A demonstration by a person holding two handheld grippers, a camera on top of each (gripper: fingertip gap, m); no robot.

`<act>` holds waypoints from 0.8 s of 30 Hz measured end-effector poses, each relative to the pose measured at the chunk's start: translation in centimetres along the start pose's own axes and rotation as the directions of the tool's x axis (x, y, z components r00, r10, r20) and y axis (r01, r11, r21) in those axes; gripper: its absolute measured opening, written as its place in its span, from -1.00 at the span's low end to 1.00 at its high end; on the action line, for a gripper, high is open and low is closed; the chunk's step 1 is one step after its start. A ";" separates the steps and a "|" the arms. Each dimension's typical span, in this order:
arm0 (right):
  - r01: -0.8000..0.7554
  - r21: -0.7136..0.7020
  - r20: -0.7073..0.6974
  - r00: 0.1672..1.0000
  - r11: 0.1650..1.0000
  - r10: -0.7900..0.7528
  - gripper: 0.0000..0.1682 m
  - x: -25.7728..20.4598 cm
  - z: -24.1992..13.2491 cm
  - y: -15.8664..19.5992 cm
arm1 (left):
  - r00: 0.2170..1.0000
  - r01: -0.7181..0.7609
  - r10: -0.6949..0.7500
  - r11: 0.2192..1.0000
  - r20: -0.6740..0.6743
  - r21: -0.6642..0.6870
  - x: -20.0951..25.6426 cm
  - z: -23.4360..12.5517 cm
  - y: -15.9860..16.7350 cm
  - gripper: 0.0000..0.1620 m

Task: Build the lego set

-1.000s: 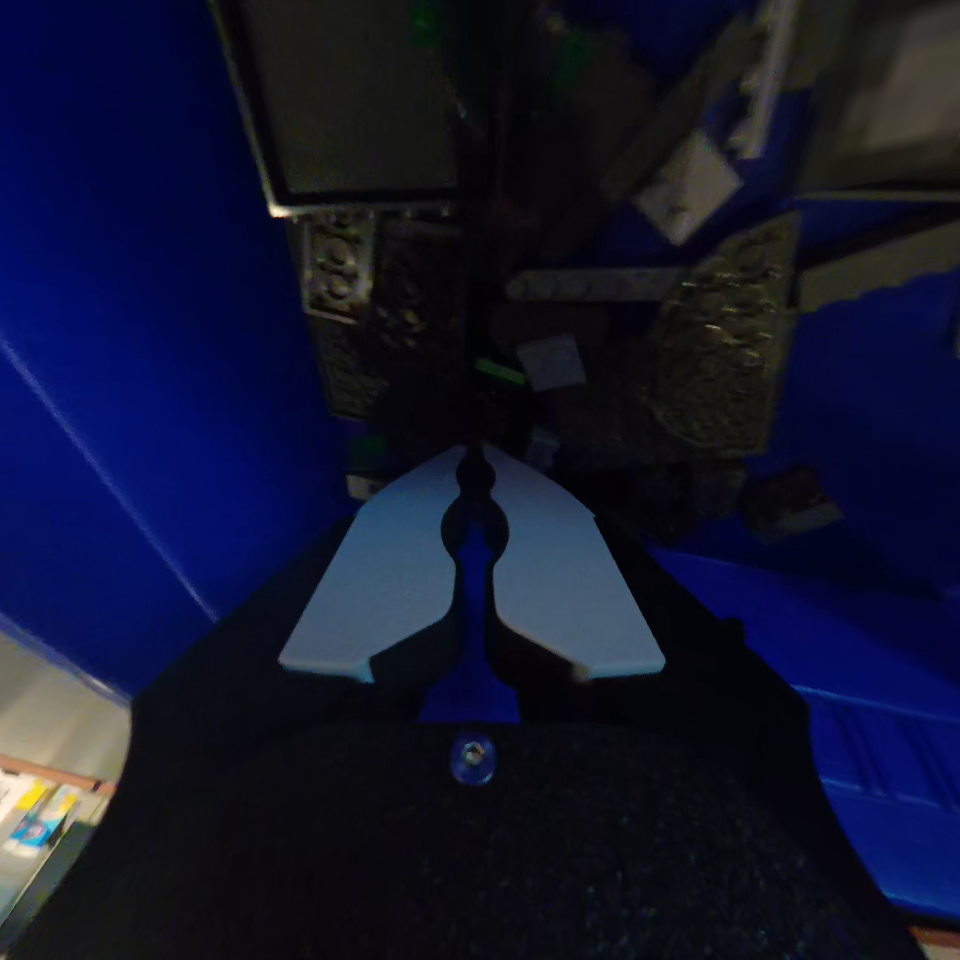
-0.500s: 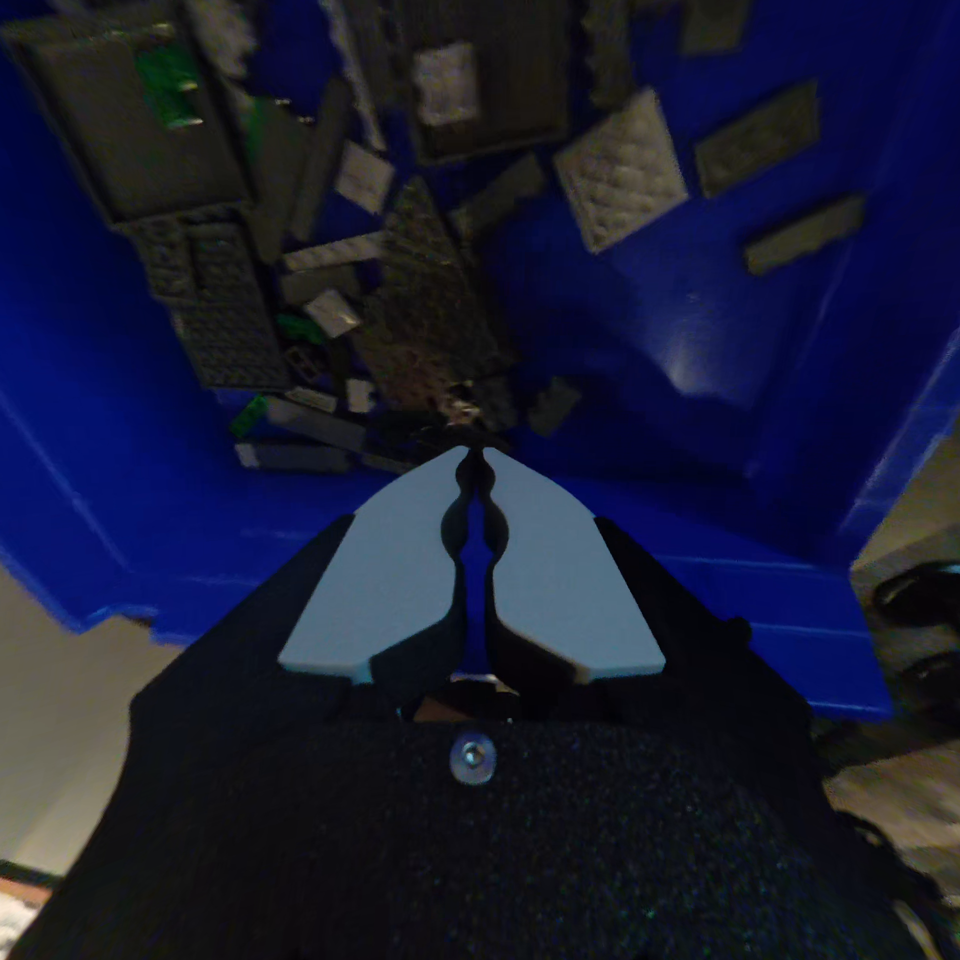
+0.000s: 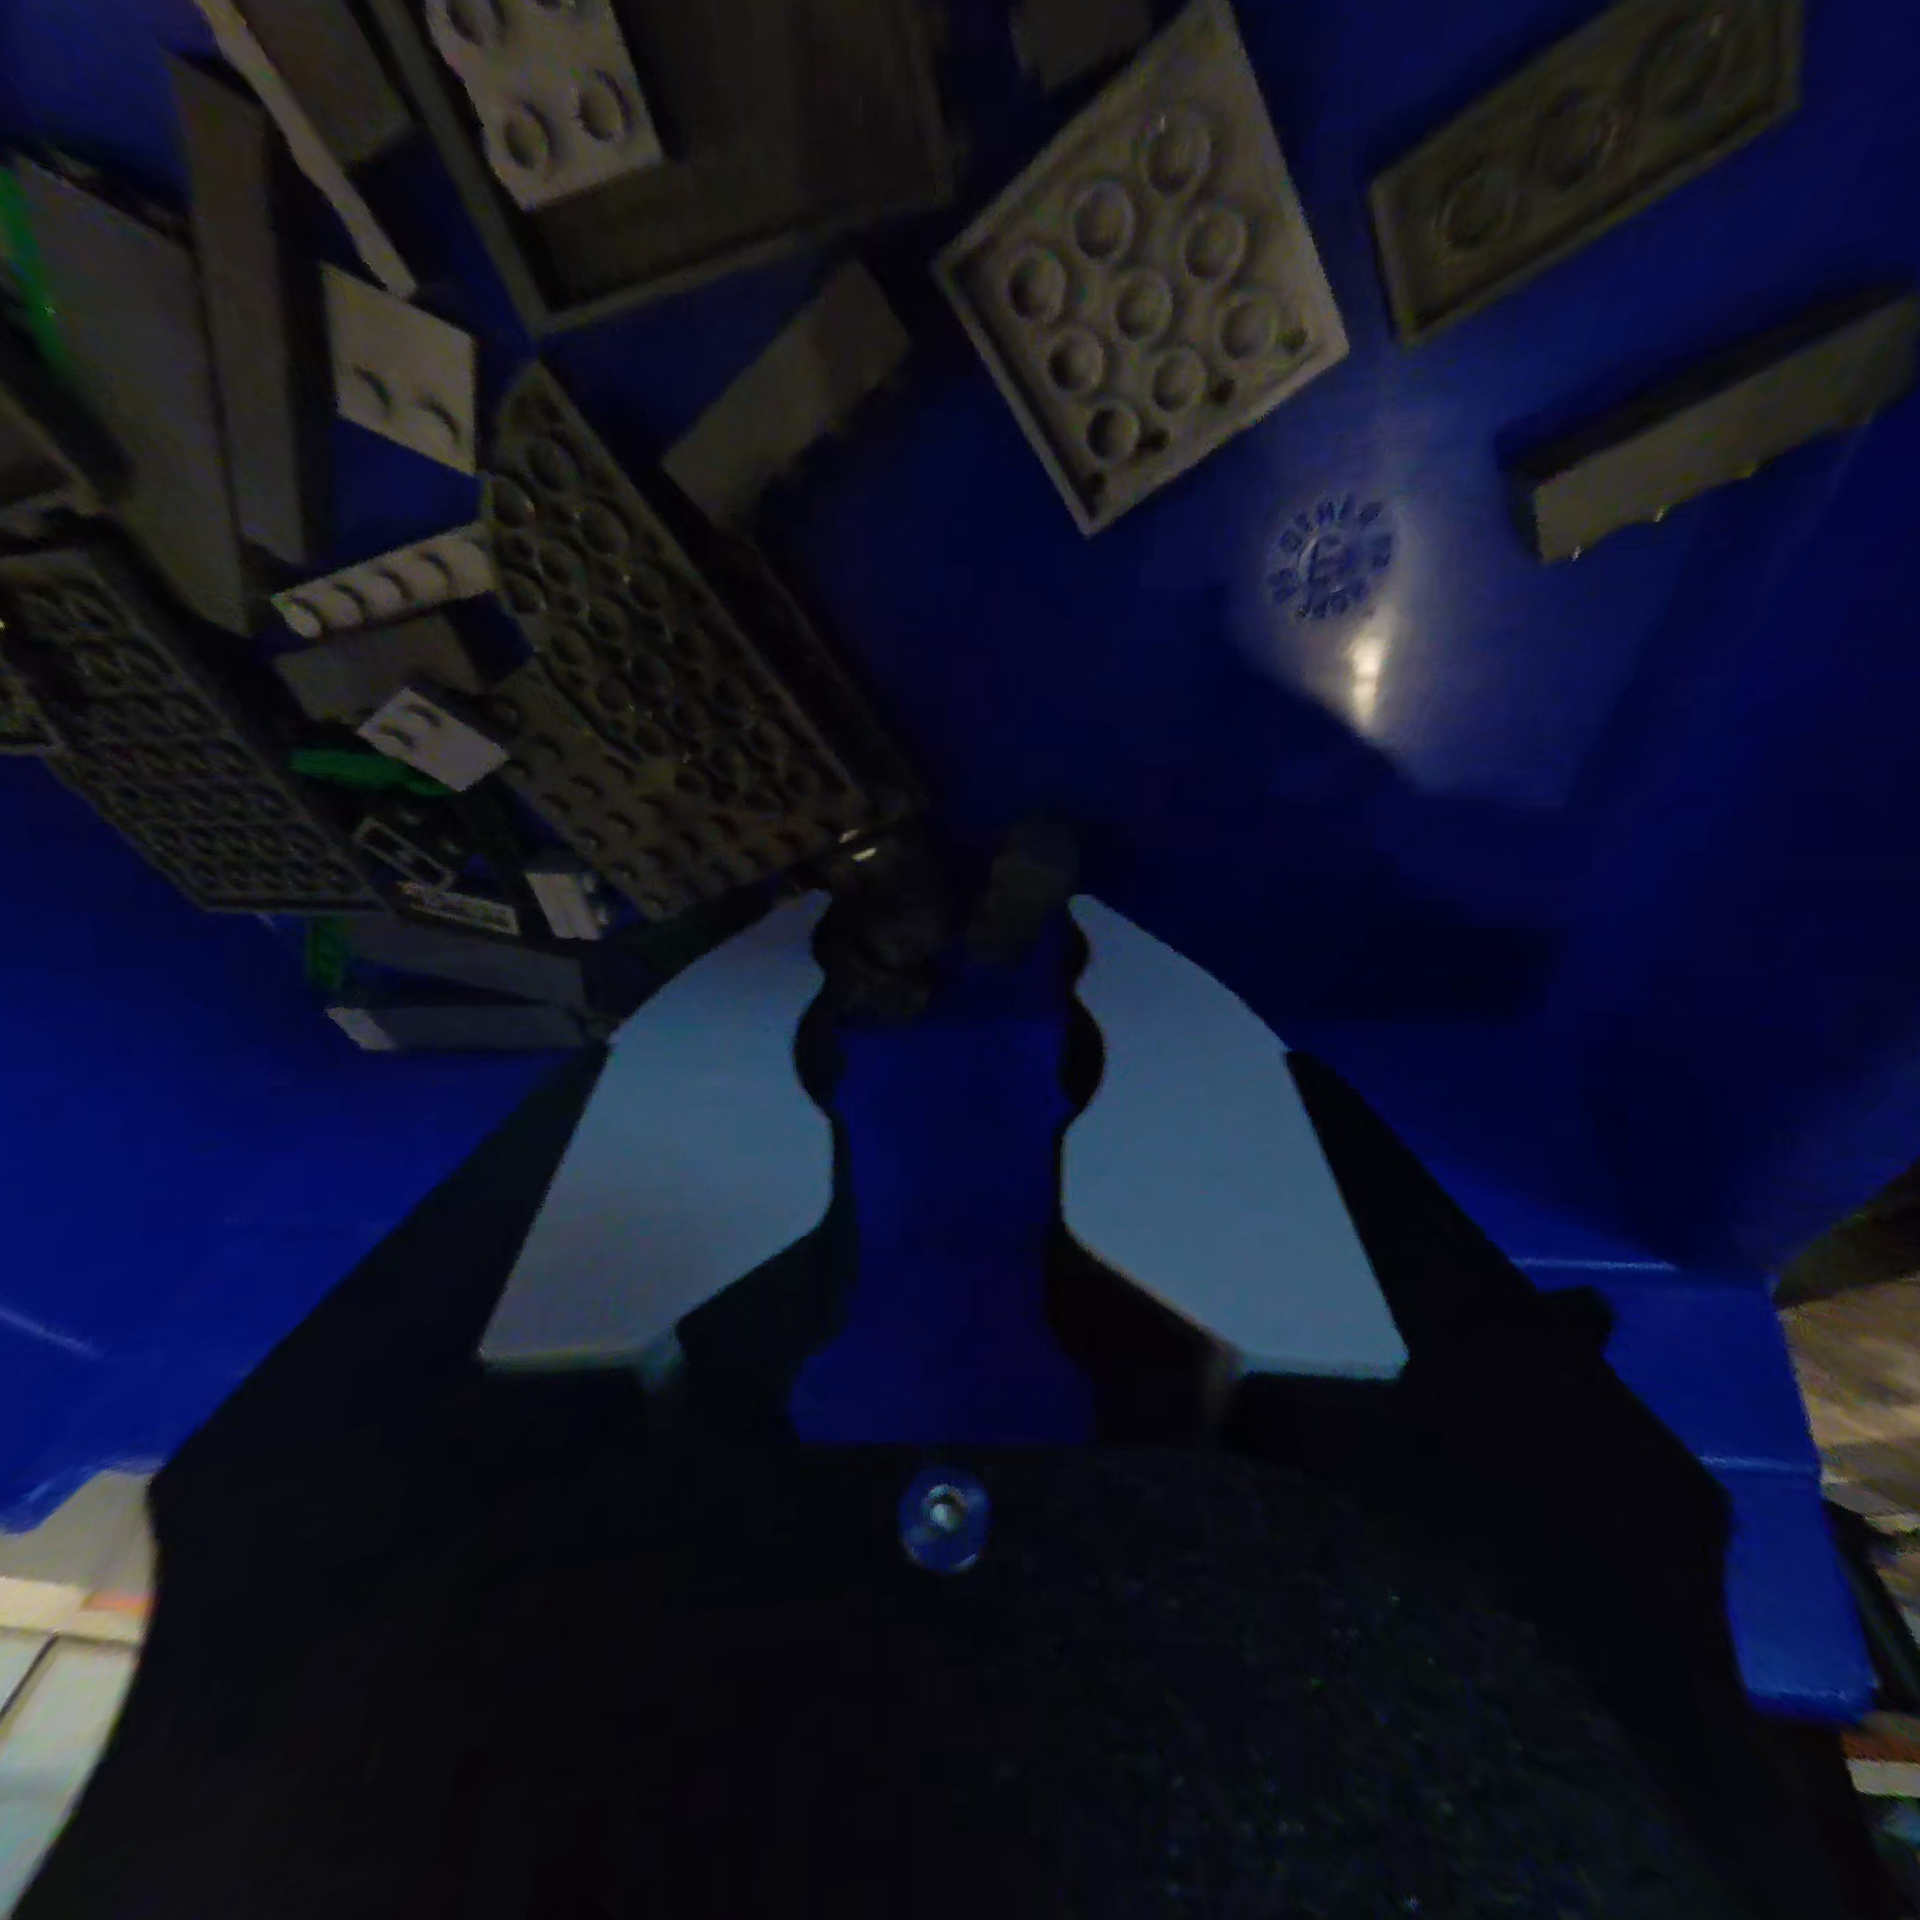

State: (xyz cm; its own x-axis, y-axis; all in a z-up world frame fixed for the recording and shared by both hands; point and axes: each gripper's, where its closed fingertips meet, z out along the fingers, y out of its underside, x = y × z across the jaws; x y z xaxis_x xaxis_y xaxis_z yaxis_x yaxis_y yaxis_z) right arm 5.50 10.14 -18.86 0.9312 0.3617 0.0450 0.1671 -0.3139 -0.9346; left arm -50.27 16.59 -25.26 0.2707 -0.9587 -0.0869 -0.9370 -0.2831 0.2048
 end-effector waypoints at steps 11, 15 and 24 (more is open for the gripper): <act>-0.011 0.012 0.021 1.000 1.000 0.010 -1.00 -0.1 0.0 -0.2 | 0.973 0.063 0.004 0.957 -0.229 0.284 4.8 -4.7 -2.7 -0.42; -0.003 0.011 0.026 1.000 1.000 0.002 -1.00 -0.3 -0.1 -0.2 | 0.983 0.177 -0.144 0.907 -0.113 0.382 -0.1 -5.1 -3.7 -0.48; -0.010 0.013 0.019 1.000 1.000 0.010 -1.00 -0.1 -0.3 -0.1 | 0.975 0.220 -0.217 0.943 -0.040 0.249 -3.9 -0.5 -4.7 -0.50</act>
State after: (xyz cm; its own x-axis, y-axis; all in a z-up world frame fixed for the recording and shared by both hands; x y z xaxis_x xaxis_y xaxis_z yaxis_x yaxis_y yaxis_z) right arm 5.48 9.83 -18.64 0.9263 0.3756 0.0290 0.1534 -0.3057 -0.9397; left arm -46.86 21.64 -25.43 0.4757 -0.8749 -0.0906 -0.8794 -0.4711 -0.0682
